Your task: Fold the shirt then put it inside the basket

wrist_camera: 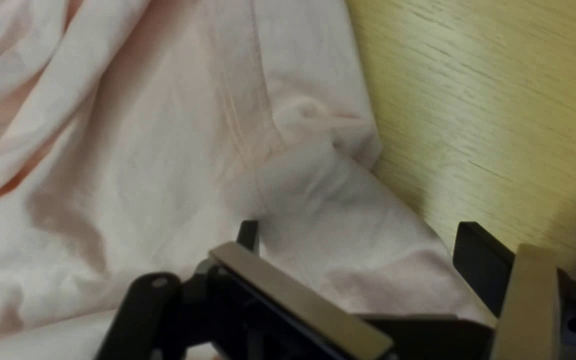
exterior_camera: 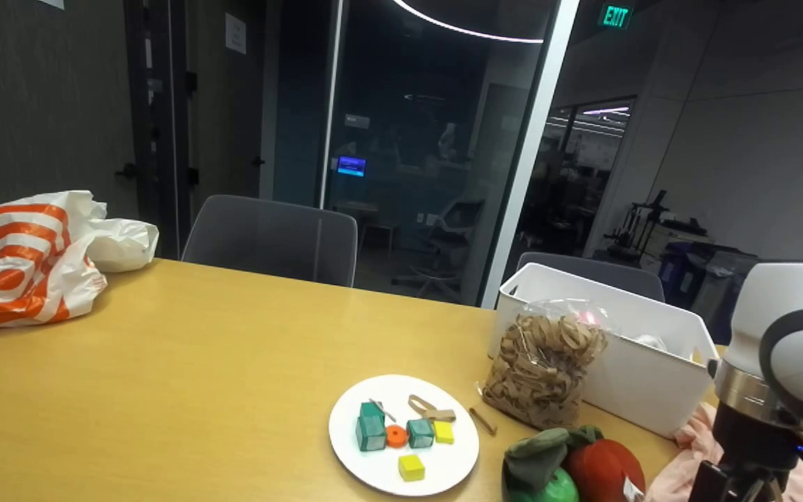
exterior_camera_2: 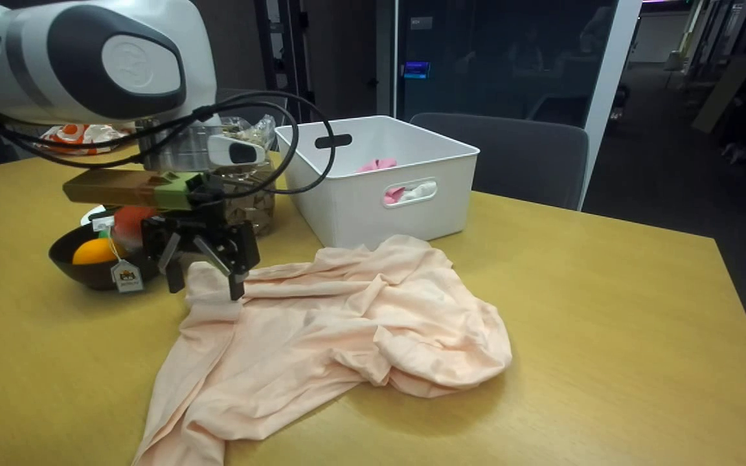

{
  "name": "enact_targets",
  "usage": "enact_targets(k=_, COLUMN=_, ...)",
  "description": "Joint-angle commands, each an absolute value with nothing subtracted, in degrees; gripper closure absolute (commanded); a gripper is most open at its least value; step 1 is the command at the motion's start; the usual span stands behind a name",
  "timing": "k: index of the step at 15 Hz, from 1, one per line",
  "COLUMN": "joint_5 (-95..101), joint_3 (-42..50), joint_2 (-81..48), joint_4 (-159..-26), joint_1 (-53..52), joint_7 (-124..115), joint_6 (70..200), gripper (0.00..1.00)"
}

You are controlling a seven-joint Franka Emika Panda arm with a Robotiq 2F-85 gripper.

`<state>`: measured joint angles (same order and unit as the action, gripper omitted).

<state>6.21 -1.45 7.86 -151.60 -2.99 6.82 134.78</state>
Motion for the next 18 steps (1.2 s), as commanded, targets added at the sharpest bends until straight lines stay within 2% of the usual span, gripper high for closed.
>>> enact_targets(k=1, joint_5=3.9, joint_3=-0.3, joint_2=4.7, joint_4=-150.2, joint_1=-2.6, joint_7=12.7, joint_6=137.1, gripper=0.25)
enact_targets(k=2, joint_5=3.2, joint_3=-0.2, joint_2=4.1, joint_4=-150.1, joint_1=-2.6, joint_7=13.9, joint_6=137.4, gripper=0.27)
enact_targets(k=7, joint_5=-0.2, joint_3=0.5, joint_2=2.5, joint_4=-149.8, joint_1=-2.1, joint_7=17.3, joint_6=138.0, gripper=0.66)
enact_targets(k=10, joint_5=-1.2, joint_3=0.9, joint_2=3.4, joint_4=-149.5, joint_1=-1.7, joint_7=18.8, joint_6=136.7, gripper=0.86)
enact_targets(k=13, joint_5=-8.7, joint_3=1.4, joint_2=4.5, joint_4=-149.1, joint_1=-2.2, joint_7=27.9, joint_6=132.2, gripper=0.91)
enact_targets(k=18, joint_5=-18.8, joint_3=3.7, joint_2=11.5, joint_4=-147.7, joint_1=-1.4, joint_7=45.3, joint_6=117.6, gripper=0.85)
